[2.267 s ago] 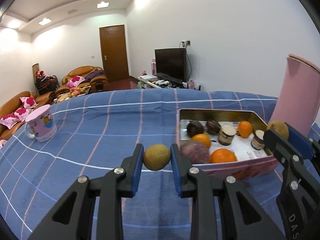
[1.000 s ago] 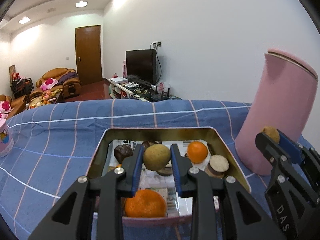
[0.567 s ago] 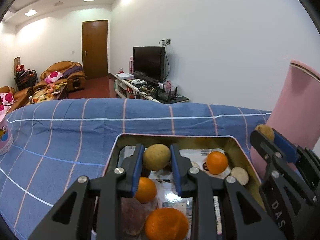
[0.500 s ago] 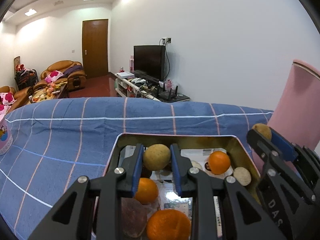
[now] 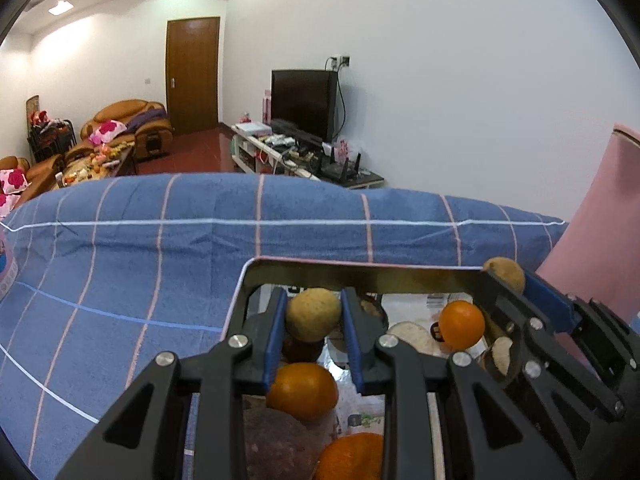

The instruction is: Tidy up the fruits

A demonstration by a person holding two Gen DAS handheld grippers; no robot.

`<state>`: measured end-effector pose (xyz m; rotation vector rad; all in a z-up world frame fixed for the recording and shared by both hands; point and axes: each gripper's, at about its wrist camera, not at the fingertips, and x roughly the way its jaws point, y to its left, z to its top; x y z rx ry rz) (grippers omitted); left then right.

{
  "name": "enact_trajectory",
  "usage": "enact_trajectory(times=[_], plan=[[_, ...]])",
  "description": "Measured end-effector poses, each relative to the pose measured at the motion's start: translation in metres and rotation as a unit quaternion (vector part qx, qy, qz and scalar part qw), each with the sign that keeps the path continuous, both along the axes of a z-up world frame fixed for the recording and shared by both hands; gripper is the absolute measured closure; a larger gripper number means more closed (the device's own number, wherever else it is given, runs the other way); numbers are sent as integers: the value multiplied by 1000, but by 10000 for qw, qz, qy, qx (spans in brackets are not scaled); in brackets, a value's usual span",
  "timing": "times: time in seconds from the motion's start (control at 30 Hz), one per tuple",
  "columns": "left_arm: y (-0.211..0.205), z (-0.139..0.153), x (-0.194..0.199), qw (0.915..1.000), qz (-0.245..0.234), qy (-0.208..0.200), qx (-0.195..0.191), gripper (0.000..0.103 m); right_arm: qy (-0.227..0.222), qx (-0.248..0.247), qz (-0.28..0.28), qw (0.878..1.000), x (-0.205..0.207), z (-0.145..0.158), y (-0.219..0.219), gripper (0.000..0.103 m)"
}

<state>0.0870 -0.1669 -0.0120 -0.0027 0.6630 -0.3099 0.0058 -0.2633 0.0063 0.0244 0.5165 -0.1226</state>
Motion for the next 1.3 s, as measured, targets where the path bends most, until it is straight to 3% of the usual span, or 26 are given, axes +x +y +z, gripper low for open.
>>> enact_trajectory(times=[0.23,0.33,0.4,0.43,0.63,0.77,0.83,0.9,0.93,1.03,1.13,1.3], plan=[[-2,-4,2,9997,18,123,201,74,415,628,622,9952,14,-12,-7,75],[-3,-4,0,9993,105,138,328,64,589,1001,777,9902,19,-20,-14,75],[-2,-3,-3,9992,155,90,360,51,652,1162,751,9882,19,-23,-19,75],[-2,-2,-6,9992,152,45,361,50,640,1216,737,9878,17,-23,-20,75],[1,-2,-20,9994,130,-22,317,43,550,1318,594,9880,10,-20,-25,72],[5,0,-28,9998,98,-72,133,36,249,1081,386,9931,-4,-12,-21,72],[7,3,-35,9993,240,-215,200,25,75,951,257,9951,-11,-8,-20,72],[13,5,-43,9965,618,-446,334,2,-81,874,143,9960,-17,-4,-20,69],[16,7,-44,9956,706,-532,320,0,-228,862,81,9960,-22,-1,-21,64],[29,10,-52,9947,732,-711,89,0,-588,819,-100,9949,-34,4,-25,34],[32,10,-60,9943,720,-760,176,0,-1019,629,-243,9925,-52,10,-21,31],[35,17,-81,9911,650,-1120,324,0,-1200,179,-355,9920,-71,17,-7,27]])
